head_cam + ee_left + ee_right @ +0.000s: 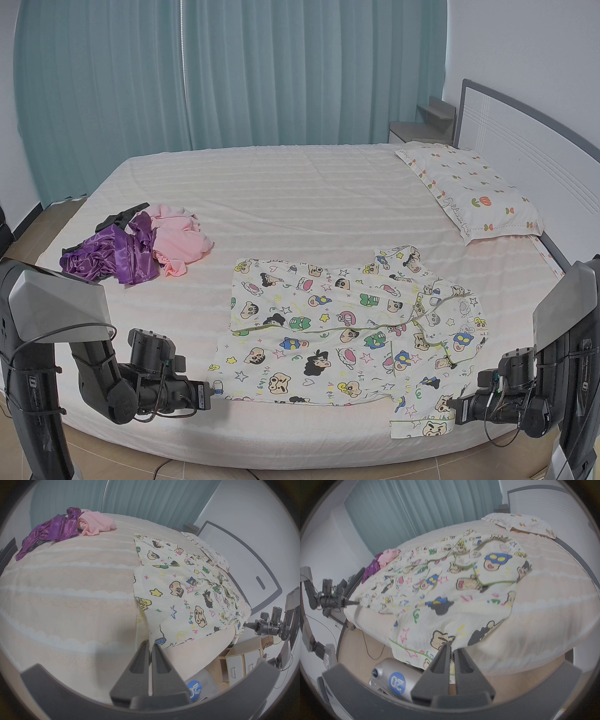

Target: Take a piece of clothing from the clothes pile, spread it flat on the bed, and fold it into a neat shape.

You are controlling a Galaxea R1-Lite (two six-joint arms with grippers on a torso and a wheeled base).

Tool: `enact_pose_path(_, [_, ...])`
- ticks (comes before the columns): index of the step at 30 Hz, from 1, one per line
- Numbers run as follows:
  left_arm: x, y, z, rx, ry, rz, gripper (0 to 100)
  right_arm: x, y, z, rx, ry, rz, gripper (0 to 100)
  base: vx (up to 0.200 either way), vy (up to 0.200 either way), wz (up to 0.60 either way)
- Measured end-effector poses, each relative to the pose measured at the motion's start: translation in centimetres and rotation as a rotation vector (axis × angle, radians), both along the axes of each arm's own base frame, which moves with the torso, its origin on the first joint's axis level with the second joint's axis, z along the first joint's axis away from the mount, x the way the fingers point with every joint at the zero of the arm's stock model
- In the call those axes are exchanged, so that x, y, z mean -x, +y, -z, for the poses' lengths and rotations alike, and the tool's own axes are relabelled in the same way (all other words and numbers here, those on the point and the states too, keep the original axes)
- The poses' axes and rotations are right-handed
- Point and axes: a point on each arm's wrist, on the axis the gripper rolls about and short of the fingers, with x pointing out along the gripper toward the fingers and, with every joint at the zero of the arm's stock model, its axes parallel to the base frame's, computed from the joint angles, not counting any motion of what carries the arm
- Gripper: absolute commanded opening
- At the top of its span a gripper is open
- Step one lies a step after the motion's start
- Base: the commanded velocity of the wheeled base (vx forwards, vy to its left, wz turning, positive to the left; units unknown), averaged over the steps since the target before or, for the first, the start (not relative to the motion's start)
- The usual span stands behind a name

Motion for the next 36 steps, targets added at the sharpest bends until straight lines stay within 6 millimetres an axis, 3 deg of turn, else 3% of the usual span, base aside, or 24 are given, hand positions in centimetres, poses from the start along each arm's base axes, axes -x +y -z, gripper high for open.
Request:
enact_pose_path(13, [-0.3,0.1,0.2,-0.008,-0.004,-0.020,0,-1.3,-1.9,-1.7,-0.072,-0.102,0.042,0,0.000,0.000,0.00])
enact_pose_path(14, [-0.4,0.1,0.2,-0.013,-0.008,-0.029,0,-1.5,-2.1,-1.7,-0.093,-0.106,0.028,100,0.000,0.000,0.00])
enact_pose_path(23, [-1.1,-0.1,0.8,-0.029,-0.012,-0.054,0,-2.8,-3.7,-0.4,-0.181,-0.103,-0.005,100,0.000,0.000,0.00])
enact_pose_path(36, [-1.3,-0.1,1.6,-0.023,-0.030,-0.057,0,-2.0,-5.2,1.5,-0.181,-0.076,-0.107,100,0.000,0.000,0.00])
